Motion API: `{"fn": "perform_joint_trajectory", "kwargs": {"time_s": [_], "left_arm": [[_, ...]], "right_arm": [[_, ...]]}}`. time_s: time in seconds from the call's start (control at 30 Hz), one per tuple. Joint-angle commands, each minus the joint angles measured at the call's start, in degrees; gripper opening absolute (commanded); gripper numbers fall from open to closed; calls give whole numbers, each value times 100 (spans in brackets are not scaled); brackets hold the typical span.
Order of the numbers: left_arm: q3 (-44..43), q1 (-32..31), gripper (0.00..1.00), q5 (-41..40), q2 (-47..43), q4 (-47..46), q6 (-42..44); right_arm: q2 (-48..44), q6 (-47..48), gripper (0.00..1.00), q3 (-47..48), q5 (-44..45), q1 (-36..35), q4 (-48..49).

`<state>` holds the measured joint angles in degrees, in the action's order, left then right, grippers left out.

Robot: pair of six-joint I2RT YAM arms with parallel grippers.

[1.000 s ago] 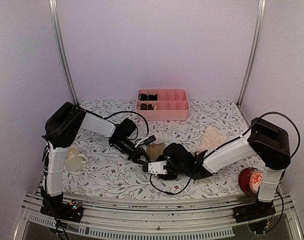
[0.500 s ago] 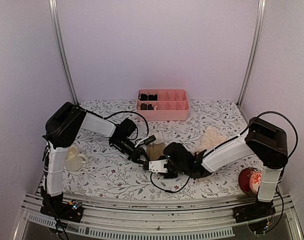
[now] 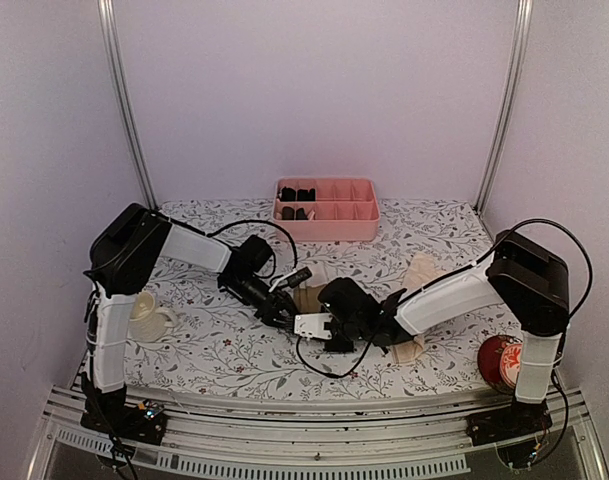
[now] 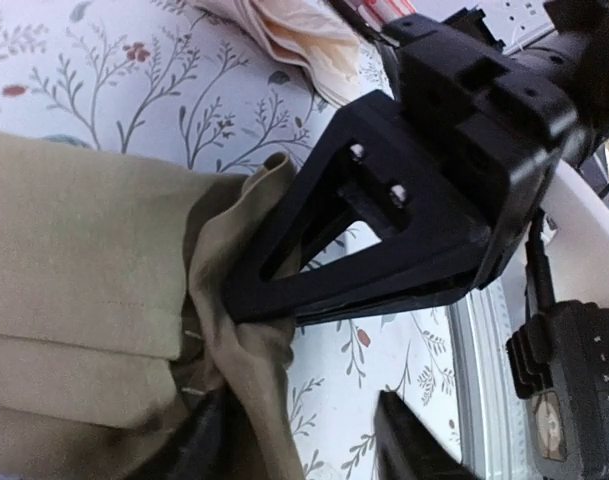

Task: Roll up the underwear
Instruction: Roll the underwear at the center of the board.

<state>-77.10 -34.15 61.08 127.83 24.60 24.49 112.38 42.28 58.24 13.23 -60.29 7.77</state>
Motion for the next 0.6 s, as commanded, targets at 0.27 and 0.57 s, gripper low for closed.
{"fn": "perform_joint_trajectory", "kwargs": {"time_s": [0.27,0.57], "left_arm": [[834,166,98,-1032,-1115,-605,51],[2080,164,98,-1441,-2372,-2147,412]], "right_arm": [[-532,-2965,3,-34,-1086,-100,-2424],[-387,-3318,3,397,-2344,298,-2870]]}}
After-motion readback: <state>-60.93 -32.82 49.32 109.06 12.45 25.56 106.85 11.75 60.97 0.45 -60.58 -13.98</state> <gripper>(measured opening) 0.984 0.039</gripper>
